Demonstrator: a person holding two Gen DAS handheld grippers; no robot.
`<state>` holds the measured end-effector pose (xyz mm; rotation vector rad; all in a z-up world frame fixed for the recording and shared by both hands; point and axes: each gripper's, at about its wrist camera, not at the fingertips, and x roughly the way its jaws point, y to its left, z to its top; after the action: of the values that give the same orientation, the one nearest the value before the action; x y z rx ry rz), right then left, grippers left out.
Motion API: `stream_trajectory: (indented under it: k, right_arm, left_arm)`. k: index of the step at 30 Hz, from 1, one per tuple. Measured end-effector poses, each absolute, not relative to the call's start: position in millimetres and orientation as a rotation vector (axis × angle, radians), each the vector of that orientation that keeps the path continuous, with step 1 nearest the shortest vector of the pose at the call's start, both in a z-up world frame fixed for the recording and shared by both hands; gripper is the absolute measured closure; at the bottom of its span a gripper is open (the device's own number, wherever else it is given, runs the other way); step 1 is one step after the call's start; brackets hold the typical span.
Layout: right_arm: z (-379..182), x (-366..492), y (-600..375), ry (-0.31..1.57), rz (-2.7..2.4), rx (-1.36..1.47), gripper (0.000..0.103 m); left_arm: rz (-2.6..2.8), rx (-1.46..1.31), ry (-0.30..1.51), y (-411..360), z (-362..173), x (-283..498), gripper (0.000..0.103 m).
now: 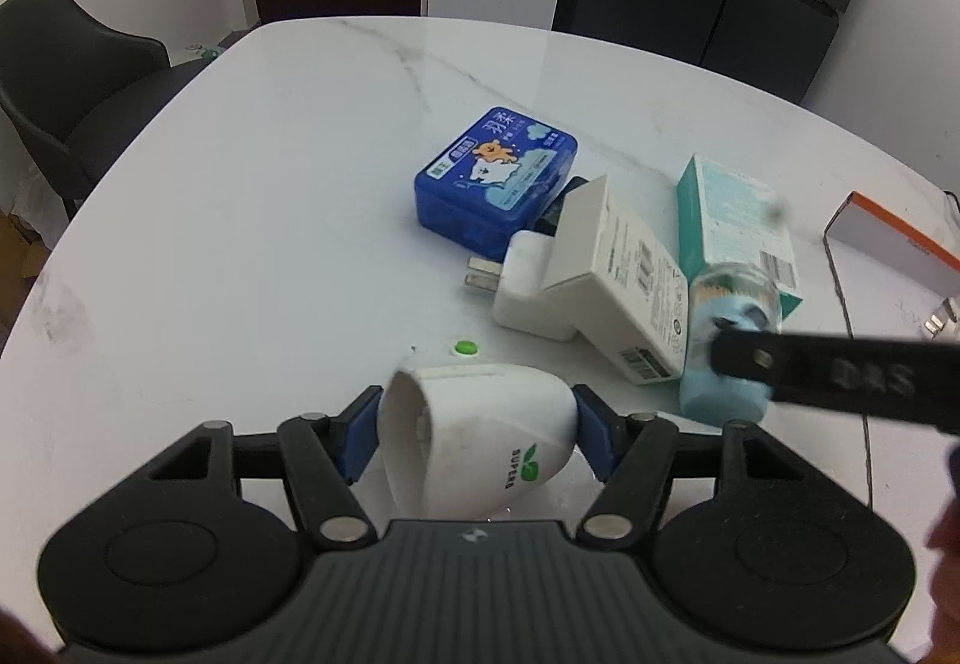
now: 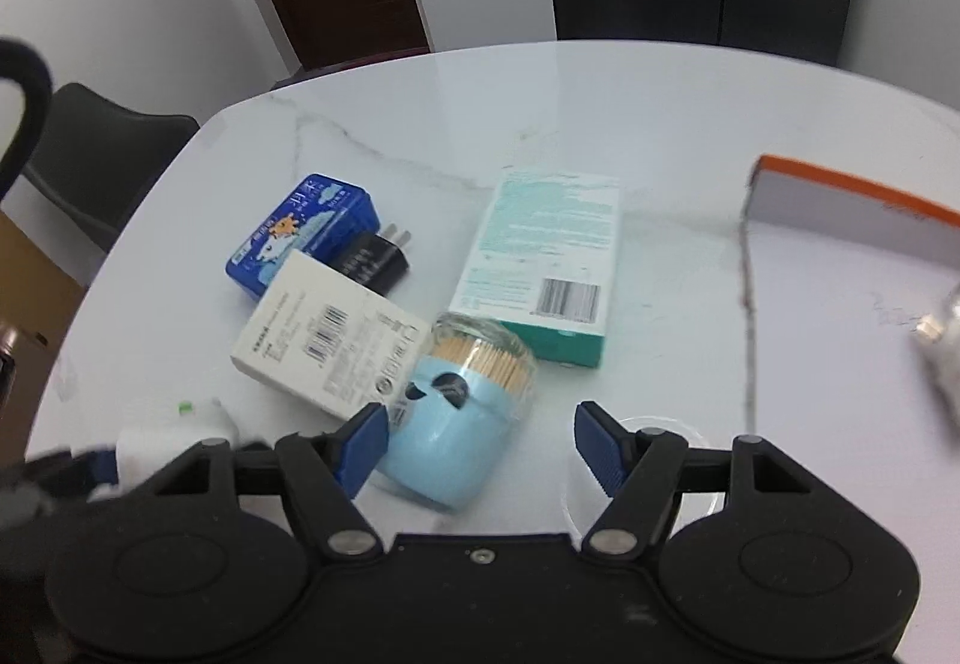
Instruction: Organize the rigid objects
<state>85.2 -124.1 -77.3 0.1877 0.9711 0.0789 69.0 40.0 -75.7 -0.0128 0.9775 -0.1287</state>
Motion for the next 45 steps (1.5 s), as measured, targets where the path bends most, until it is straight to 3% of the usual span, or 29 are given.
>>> stream_trajectory:
  k: [7,13,25,45]
  right_arm:
    - [-90.9,103.4,-106.5,1.001,0.047,0.176,0.024]
    - [-98.2,113.7,-106.5,0.989,0.036,0.138,0.045]
    - [-50.2,62.4,-110.5,0.870,0.091,0.050,0.045]
    - [7.2,0.0,-124.3,0.829,0.123,0.028,0.045]
  left_arm:
    - [-0.145,-0.025,0.954,46.7,-68.4,66.6,0.036]
    - [-0.153,-0.040,0.945,49.3,-65.9,65.4,0.036]
    - [-0.155,-0.043,0.904,45.4,-38.0,56.9,0.036]
    - [-0.140,-0.043,0.830,31.2,11.6,17.5,0.036]
